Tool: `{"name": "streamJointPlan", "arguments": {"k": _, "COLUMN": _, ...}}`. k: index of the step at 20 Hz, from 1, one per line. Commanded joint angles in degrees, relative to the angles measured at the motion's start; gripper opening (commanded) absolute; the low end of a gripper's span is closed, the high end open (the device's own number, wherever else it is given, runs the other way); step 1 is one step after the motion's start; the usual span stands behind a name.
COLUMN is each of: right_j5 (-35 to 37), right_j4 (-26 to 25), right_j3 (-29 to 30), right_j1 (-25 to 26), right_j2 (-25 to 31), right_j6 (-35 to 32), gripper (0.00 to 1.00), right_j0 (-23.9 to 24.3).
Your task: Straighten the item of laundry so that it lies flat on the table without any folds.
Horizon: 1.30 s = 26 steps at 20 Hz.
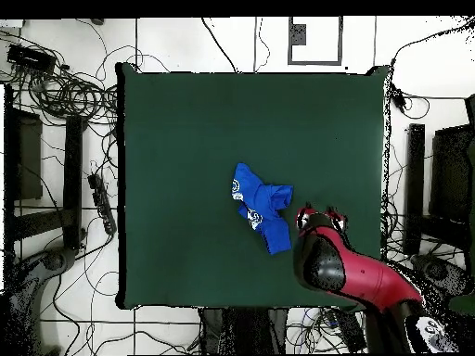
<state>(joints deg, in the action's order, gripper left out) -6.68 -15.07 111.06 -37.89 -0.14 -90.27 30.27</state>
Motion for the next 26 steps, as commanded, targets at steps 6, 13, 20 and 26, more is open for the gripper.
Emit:
{"name": "streamJointPlan", "arguments": {"k": 6, "right_j5": -2.08, "right_j4": 1.17, "right_j3": 2.36, "right_j1": 7.36, "right_j2": 9.03, "right_j6": -12.34, "gripper": 1.00, "right_j0": -3.60}}
{"name": "streamJointPlan", "arguments": {"k": 13, "right_j5": -4.16, "right_j4": 2.67, "right_j3": 2.86, "right_j1": 10.06, "right_j2": 9.48, "right_j6": -14.49, "gripper": 1.00, "right_j0": -4.63}}
{"name": "streamJointPlan", "arguments": {"k": 20, "right_j5": -4.75, "right_j4": 3.94, "right_j3": 3.81, "right_j1": 10.24, "right_j2": 9.22, "right_j6": -15.54, "gripper": 1.00, "right_j0": -6.03}}
{"name": "streamJointPlan", "arguments": {"k": 26, "right_j5": -5.17, "right_j4": 4.33, "right_j3": 4.75, "right_j1": 10.22, "right_j2": 10.03, "right_j6": -16.10, "gripper": 1.00, "right_j0": -5.63}}
